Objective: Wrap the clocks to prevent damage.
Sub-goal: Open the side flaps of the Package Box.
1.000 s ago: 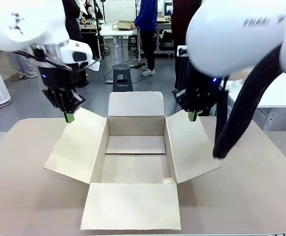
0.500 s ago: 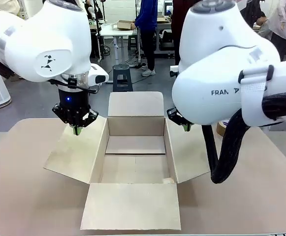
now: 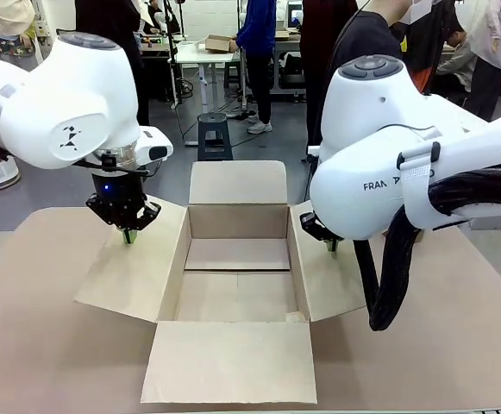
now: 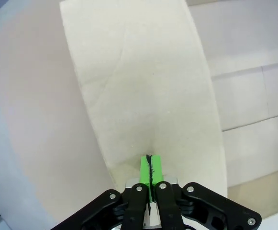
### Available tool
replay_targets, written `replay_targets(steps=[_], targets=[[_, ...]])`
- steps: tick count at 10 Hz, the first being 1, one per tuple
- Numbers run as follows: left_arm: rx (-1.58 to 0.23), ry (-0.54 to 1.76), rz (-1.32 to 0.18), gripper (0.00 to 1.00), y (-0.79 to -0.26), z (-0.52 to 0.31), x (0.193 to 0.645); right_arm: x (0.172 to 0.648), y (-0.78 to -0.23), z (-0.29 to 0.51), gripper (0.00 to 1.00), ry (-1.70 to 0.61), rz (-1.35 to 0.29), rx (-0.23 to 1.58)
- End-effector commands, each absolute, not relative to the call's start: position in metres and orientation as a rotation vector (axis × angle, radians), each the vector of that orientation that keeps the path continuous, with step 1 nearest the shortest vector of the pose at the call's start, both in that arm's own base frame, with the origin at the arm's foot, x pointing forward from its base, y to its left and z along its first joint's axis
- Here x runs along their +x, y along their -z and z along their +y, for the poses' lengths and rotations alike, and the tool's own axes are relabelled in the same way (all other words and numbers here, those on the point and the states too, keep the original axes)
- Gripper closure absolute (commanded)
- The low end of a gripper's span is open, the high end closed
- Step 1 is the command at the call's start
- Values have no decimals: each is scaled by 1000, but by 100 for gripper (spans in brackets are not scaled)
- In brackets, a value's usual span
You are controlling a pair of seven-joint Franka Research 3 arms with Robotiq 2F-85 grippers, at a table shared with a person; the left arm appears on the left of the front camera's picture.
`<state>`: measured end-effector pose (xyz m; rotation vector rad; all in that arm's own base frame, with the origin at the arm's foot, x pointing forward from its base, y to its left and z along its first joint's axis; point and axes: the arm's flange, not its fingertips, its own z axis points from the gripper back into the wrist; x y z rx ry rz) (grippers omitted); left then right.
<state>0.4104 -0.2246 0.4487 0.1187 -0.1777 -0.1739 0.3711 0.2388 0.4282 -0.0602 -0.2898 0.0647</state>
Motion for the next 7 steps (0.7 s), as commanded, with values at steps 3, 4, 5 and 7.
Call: replay_targets(steps=[3, 4, 5, 7], targets=[[38, 120, -145, 100, -399, -203, 416, 374, -389, 235, 99, -11, -295, -113], [19, 113, -144, 100, -390, -201, 415, 373, -381, 232, 99, 4, -297, -116], [3, 112, -141, 100, -383, -200, 413, 372, -369, 227, 99, 5, -286, -120], [-6, 120, -116, 100, -373, -204, 411, 371, -358, 221, 99, 14, -283, -99]])
